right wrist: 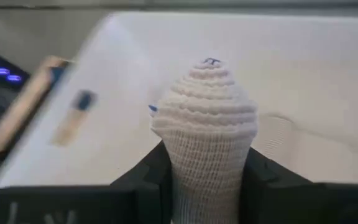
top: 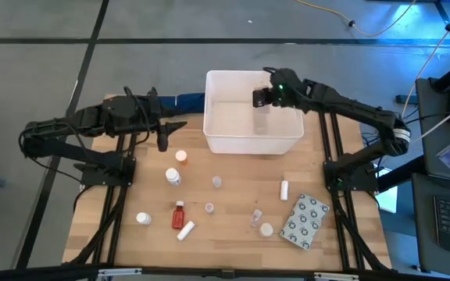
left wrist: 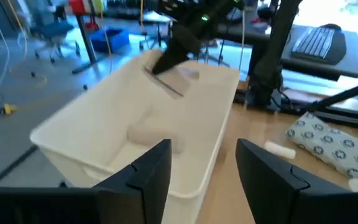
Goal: Pick & place medical supplies in basket/bin
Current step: Put the brown bandage into the white bin
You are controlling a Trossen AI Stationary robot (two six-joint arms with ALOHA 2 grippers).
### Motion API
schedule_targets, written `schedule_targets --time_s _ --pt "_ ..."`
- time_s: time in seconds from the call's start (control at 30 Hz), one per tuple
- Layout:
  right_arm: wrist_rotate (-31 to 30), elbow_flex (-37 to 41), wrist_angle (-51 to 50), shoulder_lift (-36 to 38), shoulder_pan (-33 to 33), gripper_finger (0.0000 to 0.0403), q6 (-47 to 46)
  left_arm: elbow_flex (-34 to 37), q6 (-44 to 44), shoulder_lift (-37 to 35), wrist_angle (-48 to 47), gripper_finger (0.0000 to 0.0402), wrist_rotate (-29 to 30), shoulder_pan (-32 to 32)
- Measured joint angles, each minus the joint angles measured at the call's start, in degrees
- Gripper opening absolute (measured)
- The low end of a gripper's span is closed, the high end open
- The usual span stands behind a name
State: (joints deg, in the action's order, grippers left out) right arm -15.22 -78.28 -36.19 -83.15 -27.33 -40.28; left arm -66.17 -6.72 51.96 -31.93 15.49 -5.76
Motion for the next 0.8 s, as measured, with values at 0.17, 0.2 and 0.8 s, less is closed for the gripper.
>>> schedule_targets --time_s 0.17,0.2,0.8 --pt "3.11 0.00 -3.24 -4.72 -4.53 0.0104 -1.61 0.00 -1.73 1.11 -3.47 0.0173 -0.02 0.02" --pt "3.67 0.00 -3.33 -5.90 -4.90 0.0104 -1.58 0.01 -1.73 1.36 -3.99 0.0173 -0.03 0.02" --pt "4.81 -0.03 -5.26 -23.61 -7.44 0.0127 -6.44 0.02 -3.24 2.96 -4.82 0.0173 -0.15 0.02"
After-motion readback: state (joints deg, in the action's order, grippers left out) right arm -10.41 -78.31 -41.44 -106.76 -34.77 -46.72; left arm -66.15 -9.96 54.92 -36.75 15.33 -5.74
